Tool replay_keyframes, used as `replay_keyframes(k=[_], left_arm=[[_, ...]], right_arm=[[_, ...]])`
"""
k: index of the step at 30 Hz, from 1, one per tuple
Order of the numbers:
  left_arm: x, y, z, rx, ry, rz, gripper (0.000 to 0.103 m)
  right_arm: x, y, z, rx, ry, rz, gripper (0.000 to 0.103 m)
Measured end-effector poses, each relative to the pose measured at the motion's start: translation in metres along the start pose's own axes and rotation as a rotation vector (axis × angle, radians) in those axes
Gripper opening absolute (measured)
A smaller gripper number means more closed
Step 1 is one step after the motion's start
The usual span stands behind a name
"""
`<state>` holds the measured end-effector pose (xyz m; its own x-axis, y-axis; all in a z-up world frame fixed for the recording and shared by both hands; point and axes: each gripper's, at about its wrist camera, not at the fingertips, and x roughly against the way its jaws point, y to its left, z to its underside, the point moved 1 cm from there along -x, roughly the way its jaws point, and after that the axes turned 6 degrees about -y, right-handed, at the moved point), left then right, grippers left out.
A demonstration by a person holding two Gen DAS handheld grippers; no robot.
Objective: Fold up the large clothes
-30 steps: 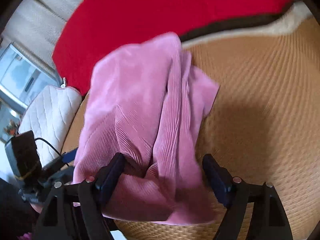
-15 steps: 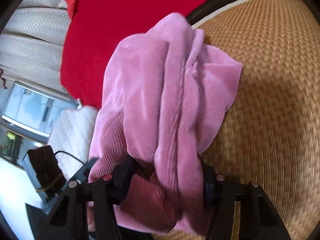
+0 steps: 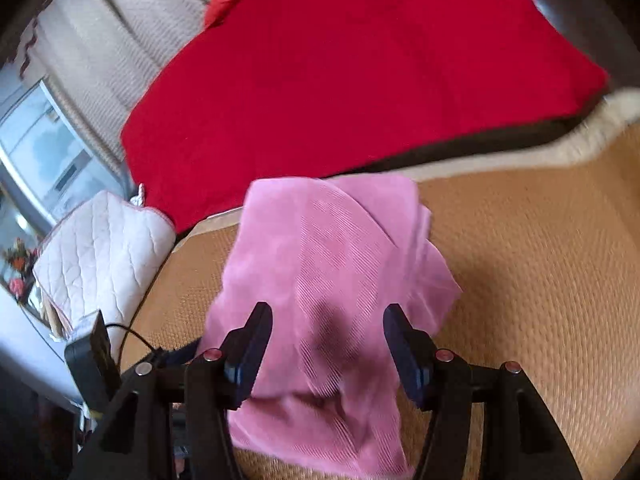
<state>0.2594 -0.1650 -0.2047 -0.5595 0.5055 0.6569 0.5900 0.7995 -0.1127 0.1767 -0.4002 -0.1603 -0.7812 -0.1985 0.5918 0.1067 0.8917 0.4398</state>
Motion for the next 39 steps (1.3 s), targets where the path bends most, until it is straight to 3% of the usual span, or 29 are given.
replay_keyframes(k=[3, 8, 11, 14, 19, 23, 27, 31, 39], left_arm=[[-0.002, -0.003, -0.001, -0.01, -0.007, -0.007, 0.09], [-0.002, -0.002, 0.001, -0.012, -0.012, -0.015, 0.09], [-0.002, -0.004, 0.0, -0.025, -0.016, -0.019, 0.09], [-0.003, -0.002, -0.001, -0.019, -0.016, -0.023, 0.09], [-0.002, 0.0, 0.0, -0.019, -0.017, -0.026, 0.09], [0.001, -0.004, 0.002, -0.029, -0.024, -0.039, 0.09], [0.001, -0.008, 0.004, -0.046, -0.042, -0.056, 0.091], [0.007, -0.012, 0.009, -0.071, -0.088, -0.115, 0.092], [0.027, -0.021, 0.015, -0.137, -0.137, -0.208, 0.092]], right_arm=[[-0.034, 0.005, -0.018, 0.015, 0.045, -0.027, 0.041], [-0.106, -0.031, -0.015, -0.129, 0.187, 0.027, 0.036], [-0.115, -0.028, -0.017, -0.107, 0.182, 0.037, 0.031], [-0.1, -0.018, -0.016, -0.046, 0.172, 0.073, 0.031], [-0.052, -0.007, -0.004, 0.001, 0.131, 0.056, 0.033], [-0.019, 0.001, 0.023, 0.061, 0.113, 0.082, 0.033], [-0.026, -0.006, 0.058, 0.071, 0.146, 0.12, 0.034], [-0.021, 0.005, 0.064, 0.16, 0.124, 0.176, 0.034], [0.024, 0.001, 0.064, 0.12, 0.067, 0.144, 0.034]])
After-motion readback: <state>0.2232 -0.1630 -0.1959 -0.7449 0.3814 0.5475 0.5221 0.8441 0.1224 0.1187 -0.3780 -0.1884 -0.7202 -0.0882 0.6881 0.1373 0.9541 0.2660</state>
